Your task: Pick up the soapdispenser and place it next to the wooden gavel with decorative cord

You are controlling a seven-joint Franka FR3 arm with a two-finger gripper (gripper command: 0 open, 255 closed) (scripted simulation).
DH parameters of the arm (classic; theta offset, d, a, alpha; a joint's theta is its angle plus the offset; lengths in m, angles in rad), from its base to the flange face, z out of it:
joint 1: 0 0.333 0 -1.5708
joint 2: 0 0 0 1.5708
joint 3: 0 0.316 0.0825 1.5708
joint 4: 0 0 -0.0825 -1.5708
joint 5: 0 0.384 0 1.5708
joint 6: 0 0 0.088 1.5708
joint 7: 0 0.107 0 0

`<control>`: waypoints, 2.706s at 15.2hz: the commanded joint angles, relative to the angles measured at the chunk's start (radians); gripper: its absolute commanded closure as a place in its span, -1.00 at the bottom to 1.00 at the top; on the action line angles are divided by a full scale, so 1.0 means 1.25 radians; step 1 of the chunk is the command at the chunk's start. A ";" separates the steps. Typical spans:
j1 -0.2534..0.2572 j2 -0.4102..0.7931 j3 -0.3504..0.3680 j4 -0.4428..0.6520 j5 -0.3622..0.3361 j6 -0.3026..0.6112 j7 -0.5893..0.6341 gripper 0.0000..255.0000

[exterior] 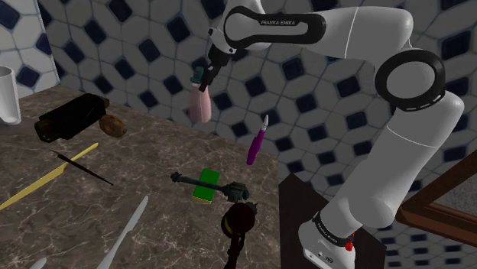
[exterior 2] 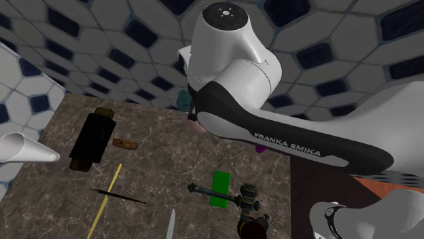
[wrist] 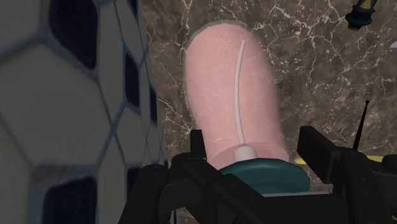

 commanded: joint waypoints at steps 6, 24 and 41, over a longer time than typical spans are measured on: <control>0.000 -0.005 0.000 0.067 -0.003 -0.072 0.006 1.00; -0.001 0.030 -0.001 0.309 -0.008 -0.278 0.020 1.00; 0.090 -0.172 0.073 0.113 -0.036 -0.276 0.188 1.00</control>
